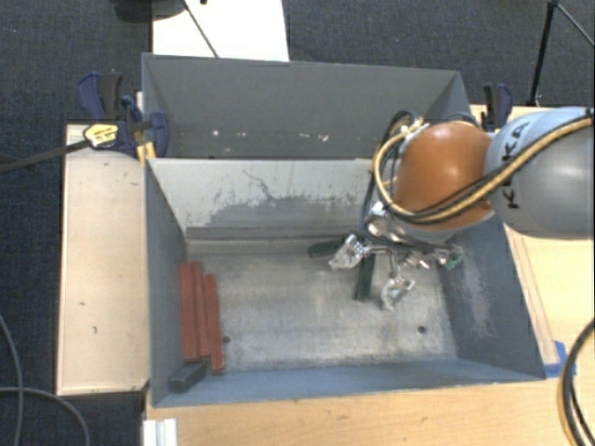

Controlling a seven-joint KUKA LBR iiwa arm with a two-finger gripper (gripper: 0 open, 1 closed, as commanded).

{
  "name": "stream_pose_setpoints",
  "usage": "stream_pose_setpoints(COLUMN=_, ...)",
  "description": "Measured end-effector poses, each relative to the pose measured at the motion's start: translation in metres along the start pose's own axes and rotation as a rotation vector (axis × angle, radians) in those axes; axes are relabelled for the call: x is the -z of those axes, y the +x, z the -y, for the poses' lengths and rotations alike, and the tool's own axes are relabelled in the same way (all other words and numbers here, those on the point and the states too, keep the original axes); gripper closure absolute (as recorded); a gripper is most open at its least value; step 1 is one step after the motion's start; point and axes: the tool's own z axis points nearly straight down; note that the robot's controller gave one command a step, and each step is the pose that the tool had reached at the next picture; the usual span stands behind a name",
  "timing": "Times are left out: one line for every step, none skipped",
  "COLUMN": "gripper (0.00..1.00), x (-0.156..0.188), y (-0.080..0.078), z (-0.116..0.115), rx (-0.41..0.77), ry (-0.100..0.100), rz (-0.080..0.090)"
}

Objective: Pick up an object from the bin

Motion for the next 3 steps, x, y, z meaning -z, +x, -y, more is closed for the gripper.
stream_pose_setpoints(gripper=1.00, x=0.004, y=0.019, z=0.008, rx=0.239, ry=0.004, rz=0.008)
stream_pose_setpoints(gripper=1.00, x=0.004, y=0.019, z=0.008, rx=0.237, ry=0.004, rz=0.007)
stream_pose_setpoints(gripper=1.00, x=0.197, y=0.041, z=0.011, rx=0.236, ry=-0.001, rz=0.000)
